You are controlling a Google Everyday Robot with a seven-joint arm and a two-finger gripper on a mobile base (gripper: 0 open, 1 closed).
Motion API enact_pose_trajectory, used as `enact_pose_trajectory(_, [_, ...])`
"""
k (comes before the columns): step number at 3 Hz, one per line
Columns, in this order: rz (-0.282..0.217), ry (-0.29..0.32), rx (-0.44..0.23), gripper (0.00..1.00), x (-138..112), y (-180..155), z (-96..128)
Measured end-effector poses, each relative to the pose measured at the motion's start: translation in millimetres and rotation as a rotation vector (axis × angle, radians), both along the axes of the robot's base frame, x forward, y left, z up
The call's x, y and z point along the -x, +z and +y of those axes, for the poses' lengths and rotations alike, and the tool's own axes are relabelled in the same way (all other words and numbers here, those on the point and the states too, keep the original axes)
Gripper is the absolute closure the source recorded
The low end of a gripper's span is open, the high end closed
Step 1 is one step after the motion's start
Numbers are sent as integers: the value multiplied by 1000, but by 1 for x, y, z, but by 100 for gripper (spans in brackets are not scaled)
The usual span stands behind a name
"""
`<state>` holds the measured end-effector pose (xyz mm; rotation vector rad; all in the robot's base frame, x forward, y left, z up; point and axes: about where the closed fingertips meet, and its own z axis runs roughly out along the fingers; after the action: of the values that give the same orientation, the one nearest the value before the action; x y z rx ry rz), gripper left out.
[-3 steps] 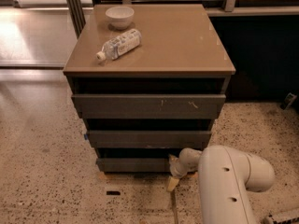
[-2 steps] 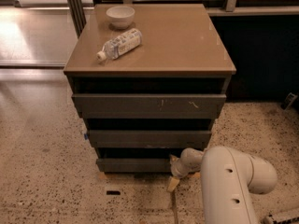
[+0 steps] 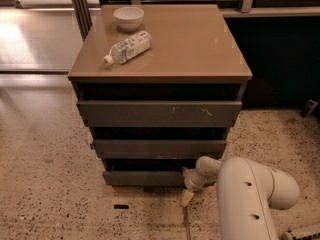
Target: Open bottom drawer
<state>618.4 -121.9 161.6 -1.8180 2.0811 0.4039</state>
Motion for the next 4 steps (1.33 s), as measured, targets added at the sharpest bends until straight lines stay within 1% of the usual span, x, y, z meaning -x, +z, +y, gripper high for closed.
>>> enact_pose_trajectory(1, [22, 1, -7, 0, 4, 4, -1])
enact_pose_trajectory(2, [95, 9, -30, 0, 17, 9, -4])
enact_pose_trajectory(3, [181, 47, -43, 0, 42, 11, -1])
enact_pose_trajectory(4, [181, 47, -43, 0, 42, 11, -1])
